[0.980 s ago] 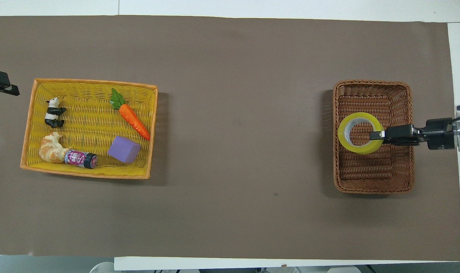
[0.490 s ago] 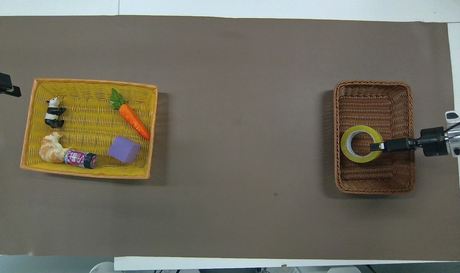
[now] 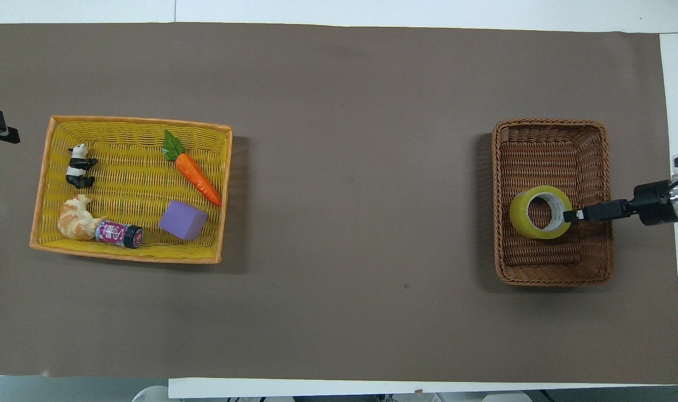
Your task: Move tape to another basket
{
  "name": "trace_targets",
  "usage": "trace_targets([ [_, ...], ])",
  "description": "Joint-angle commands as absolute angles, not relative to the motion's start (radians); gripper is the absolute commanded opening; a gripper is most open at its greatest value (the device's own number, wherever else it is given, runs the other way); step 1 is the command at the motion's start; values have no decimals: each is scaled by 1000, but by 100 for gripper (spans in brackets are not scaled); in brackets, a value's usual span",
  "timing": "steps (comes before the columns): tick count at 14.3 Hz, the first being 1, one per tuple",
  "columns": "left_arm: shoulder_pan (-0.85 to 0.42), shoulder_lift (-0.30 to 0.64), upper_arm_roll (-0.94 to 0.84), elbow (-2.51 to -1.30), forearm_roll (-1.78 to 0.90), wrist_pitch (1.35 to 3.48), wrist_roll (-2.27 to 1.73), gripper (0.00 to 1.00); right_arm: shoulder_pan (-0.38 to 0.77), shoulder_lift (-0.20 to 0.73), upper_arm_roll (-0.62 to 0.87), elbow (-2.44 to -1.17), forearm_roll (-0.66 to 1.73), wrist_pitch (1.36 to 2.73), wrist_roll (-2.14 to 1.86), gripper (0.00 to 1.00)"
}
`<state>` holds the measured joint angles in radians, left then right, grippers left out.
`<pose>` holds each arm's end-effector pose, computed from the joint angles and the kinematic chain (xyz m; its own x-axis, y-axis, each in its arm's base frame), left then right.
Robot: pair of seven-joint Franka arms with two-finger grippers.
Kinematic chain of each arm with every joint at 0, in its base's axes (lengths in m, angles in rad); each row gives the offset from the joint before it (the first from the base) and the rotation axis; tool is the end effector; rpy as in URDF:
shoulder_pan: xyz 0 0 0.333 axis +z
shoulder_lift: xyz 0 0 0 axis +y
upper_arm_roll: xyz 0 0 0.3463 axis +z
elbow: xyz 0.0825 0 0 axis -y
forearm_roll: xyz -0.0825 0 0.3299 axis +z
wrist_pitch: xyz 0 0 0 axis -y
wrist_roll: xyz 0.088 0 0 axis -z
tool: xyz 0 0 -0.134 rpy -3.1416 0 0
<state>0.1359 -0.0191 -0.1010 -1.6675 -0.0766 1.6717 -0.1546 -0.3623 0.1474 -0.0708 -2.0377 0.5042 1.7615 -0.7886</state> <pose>0.5024 0.0075 0.6059 0.9806 0.1955 0.0112 0.1941 -0.9780 0.0770 0.4620 -0.1514 0.3936 0.9872 0.1571 -0.0287 0.1121 -0.8096 -0.5762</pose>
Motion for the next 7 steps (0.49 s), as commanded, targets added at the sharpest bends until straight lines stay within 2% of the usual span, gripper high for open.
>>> trace_targets([
  [1,129,-35,-104,-1674,-55,1661,-144,99,-322,78,-61,-1950,393,1726,-683,100],
  [4,127,-34,-107,-1664,-3,1661,-133,99,-249,-7,-60,-1886,275,1720,-521,100],
  [7,123,-28,-115,-1645,-2,1631,-135,99,-210,-60,-58,-1824,203,1625,-279,100],
])
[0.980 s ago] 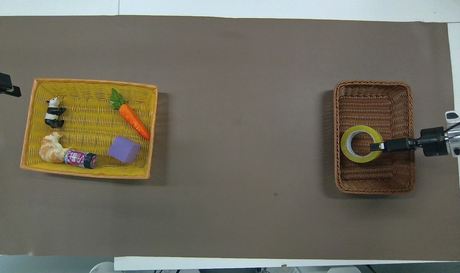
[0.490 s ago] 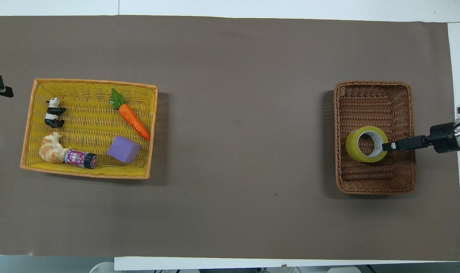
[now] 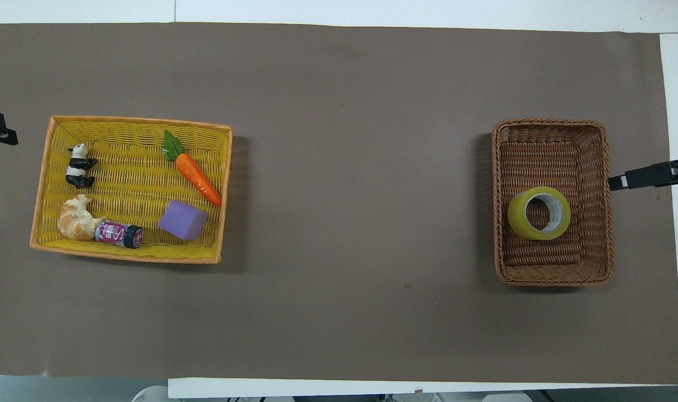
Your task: Move tape to another basket
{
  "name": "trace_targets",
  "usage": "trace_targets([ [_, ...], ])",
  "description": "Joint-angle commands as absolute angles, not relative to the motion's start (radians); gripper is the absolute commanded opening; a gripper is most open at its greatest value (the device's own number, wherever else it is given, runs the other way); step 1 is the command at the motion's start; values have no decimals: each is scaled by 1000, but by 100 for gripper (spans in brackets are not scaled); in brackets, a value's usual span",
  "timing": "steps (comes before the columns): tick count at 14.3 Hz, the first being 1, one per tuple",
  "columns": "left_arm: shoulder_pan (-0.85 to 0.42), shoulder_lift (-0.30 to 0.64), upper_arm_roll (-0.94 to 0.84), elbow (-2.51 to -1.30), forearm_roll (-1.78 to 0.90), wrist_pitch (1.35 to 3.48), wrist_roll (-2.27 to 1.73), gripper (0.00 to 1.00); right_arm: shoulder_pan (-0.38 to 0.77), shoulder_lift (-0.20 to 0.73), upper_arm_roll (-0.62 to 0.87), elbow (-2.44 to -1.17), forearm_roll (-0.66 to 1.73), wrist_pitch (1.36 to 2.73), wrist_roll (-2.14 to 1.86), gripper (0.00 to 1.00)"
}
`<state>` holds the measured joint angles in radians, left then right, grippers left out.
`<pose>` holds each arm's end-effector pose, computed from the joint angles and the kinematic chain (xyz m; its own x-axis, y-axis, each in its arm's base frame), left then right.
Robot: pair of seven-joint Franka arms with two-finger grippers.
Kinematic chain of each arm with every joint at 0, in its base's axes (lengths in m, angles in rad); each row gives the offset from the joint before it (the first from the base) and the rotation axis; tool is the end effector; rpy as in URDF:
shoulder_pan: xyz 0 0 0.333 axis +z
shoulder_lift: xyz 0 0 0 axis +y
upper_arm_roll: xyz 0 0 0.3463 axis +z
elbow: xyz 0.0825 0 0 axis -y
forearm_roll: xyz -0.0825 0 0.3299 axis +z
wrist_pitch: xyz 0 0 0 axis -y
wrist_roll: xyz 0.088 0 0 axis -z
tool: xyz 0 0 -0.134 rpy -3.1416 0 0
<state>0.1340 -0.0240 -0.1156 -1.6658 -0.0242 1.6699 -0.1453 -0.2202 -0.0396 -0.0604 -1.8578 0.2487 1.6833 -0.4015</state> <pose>0.5008 0.0055 0.6085 0.9859 0.1652 0.0245 0.1646 -0.9860 0.0252 0.4684 -0.1039 0.5406 0.9962 0.0807 -0.0328 0.0686 -0.9588 -0.2757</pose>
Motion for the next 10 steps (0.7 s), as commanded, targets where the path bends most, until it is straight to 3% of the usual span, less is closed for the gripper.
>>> trace_targets([
  [1,127,-35,-117,-1644,-8,1614,-130,99,-207,-58,-57,-1792,174,1574,-215,100],
  [7,156,-57,-126,-1634,-21,1555,-100,99,-196,-45,21,-1637,-24,1437,-35,100],
  [10,147,-64,-124,-1646,-31,1572,-97,99,-196,-60,26,-1623,1,1397,-35,100],
])
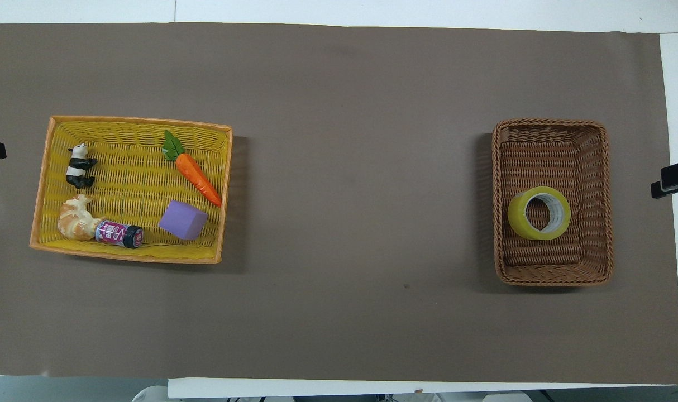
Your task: Move tape to another basket
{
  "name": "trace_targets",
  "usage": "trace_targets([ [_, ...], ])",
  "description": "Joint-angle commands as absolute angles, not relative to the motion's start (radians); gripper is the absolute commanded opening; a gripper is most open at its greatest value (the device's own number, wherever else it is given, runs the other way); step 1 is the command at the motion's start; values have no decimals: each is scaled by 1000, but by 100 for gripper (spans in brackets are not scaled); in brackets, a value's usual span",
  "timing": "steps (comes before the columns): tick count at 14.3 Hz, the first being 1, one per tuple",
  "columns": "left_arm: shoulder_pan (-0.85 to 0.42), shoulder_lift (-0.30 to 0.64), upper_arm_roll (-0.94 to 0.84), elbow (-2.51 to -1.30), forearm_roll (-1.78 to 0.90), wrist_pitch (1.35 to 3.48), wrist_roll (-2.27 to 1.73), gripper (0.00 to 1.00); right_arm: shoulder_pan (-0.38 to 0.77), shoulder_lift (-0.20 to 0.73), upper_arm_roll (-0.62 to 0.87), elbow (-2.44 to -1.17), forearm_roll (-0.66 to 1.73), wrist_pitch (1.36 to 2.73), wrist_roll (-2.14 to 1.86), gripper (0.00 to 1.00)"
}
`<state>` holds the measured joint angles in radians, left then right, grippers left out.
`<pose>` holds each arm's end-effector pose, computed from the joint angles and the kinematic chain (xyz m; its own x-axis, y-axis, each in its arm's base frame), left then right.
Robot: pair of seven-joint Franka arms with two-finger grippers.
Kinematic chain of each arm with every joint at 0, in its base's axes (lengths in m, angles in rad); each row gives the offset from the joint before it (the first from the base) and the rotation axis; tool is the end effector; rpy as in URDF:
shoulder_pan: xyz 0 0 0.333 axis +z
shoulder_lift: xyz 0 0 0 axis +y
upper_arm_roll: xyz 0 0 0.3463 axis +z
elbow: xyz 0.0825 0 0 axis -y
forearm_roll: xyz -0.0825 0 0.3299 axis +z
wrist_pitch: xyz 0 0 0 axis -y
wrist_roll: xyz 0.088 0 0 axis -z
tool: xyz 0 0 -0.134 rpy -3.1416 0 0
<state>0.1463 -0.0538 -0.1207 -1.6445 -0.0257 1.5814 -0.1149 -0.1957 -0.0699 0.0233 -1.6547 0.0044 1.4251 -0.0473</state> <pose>0.4821 0.0071 0.6242 0.9900 0.1405 -0.0118 0.1407 -0.9899 0.0180 0.4482 -0.0769 0.6158 0.9797 -0.1223 -0.1587 -0.1255 -0.9920 -0.0103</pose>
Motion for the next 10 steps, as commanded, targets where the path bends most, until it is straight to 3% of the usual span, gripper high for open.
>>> trace_targets([
  [1,144,-69,-126,-1664,-31,1589,-86,100,-190,-60,25,-1621,9,1399,-29,100],
  [5,138,-80,-126,-1694,-31,1620,-54,99,-71,-40,-104,-1628,8,1404,-26,100],
  [10,94,-80,-126,-1692,-29,1606,-60,100,-72,-43,-95,-1628,6,1402,-26,100],
])
